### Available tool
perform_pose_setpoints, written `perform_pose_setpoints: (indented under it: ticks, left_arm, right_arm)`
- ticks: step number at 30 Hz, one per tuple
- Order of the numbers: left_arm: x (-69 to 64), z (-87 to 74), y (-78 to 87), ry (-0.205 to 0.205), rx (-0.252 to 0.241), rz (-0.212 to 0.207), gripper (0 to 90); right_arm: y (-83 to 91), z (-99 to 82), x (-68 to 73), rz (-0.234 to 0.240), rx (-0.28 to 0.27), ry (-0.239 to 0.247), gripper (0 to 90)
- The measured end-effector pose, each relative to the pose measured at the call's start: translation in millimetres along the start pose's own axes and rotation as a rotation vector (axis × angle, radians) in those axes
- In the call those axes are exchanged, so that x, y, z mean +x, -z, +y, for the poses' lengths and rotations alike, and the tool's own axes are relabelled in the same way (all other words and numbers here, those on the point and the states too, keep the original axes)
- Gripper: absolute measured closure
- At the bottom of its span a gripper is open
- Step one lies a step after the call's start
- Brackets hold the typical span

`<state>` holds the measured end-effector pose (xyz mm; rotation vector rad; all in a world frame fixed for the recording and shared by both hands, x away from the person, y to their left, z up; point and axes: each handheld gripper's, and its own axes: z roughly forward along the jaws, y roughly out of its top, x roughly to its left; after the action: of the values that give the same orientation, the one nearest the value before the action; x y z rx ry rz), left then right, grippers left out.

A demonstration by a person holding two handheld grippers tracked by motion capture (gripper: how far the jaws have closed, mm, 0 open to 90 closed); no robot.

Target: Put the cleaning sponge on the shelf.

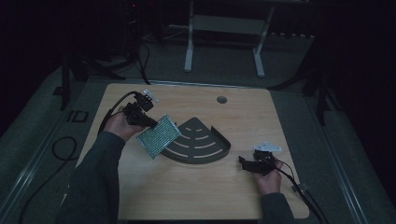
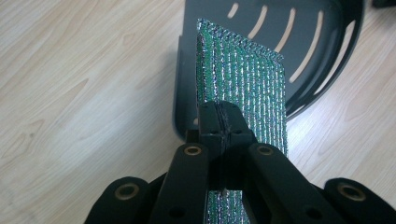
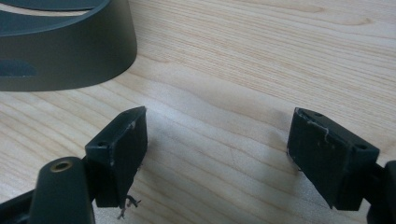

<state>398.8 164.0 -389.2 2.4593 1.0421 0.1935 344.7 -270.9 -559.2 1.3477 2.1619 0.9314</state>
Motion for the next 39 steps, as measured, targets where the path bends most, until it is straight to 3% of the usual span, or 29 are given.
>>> perform_pose_setpoints:
  ticks: [15,24,26,39]
  left_arm:
    - [2.0,10.9,-14.7,0.011,-0.013,0.037,89.9]
    - [-2.5,16.1,-17.4,-0.004,-0.015,0.053,90.0]
    - [-3.7,19.2,-18.8,-0.019,0.004,0.078,90.0]
    - [-7.0,31.8,-26.8,-0.031,-0.015,0.086,89.9]
  right_arm:
    - [0.1,0.0,0.0,0.001,0.001,-0.001,19.7]
    - [0.1,0.0,0.0,0.001,0.001,-0.001,19.7]
    - [0.1,0.0,0.0,0.001,0.001,0.0,19.8]
    - [0.1,0.0,0.0,0.0,0.001,0.0,19.8]
